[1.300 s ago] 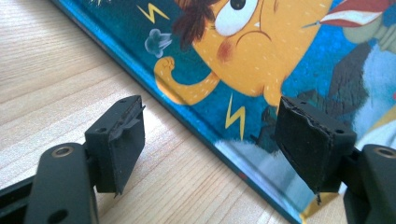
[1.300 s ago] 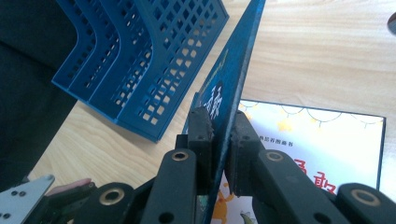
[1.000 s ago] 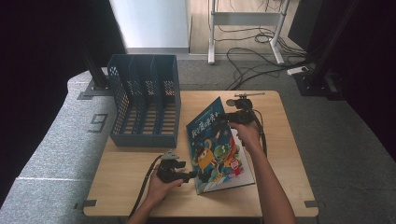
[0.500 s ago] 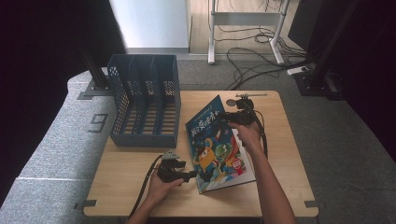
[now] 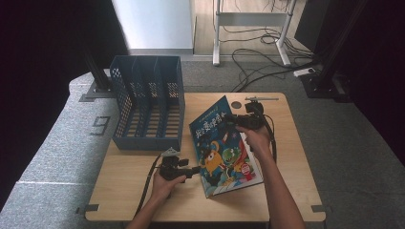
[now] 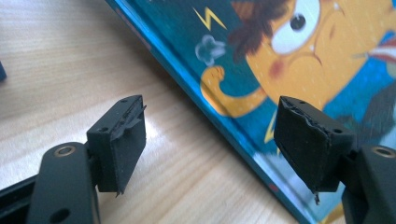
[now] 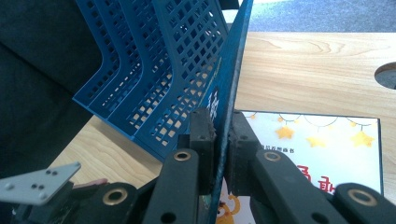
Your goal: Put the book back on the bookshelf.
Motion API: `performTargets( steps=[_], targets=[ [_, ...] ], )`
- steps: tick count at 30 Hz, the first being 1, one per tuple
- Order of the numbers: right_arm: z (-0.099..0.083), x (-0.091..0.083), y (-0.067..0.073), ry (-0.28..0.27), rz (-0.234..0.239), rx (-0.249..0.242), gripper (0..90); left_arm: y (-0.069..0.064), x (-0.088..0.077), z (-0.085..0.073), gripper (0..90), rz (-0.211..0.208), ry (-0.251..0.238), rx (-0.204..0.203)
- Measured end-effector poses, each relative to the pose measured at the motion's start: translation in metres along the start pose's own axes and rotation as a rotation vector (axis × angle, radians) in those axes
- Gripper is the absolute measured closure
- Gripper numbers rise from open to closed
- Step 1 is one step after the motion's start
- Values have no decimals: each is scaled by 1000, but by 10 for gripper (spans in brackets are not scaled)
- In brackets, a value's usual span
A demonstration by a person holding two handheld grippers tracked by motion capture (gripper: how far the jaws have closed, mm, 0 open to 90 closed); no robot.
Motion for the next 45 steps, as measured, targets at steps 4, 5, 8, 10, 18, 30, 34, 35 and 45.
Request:
performTargets(
  steps=[4,5,8,10,18,30,34,35,45],
  targets=[
    [-1,-5,1,-17,11,-2,828,1,3,6,250,-39,-32,-28],
    [-1,-6,1,-22,13,-3,828,2,4,7,250,-43,-40,-32],
    [-1,-10,1,-32,18,-4,829,4,8,7,249,-38,-40,-32],
    [-1,-12,2,-38,21,-5,830,4,10,7,247,-37,-33,-34],
    [-1,-17,6,-50,26,-27,830,1,17,12,244,-43,-24,-24],
    [0,-23,10,-75,39,-42,837,0,19,16,244,-60,-37,-24],
    [0,-23,10,-85,43,-45,838,0,19,17,245,-59,-41,-29],
    [0,-23,11,-87,44,-46,838,0,19,17,244,-59,-41,-29],
    [-1,-26,13,-109,54,-65,839,1,18,19,246,-64,-59,-45]
  ],
)
Point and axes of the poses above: each handheld gripper's, and its own axes: x roughly forward along the jaws, z roughly out of its top, y roughly to its left, the point moved 7 cm from there along x, roughly forward along the jaws, and after that the axes turned 14 degrees about -z, right-handed, at the moved point
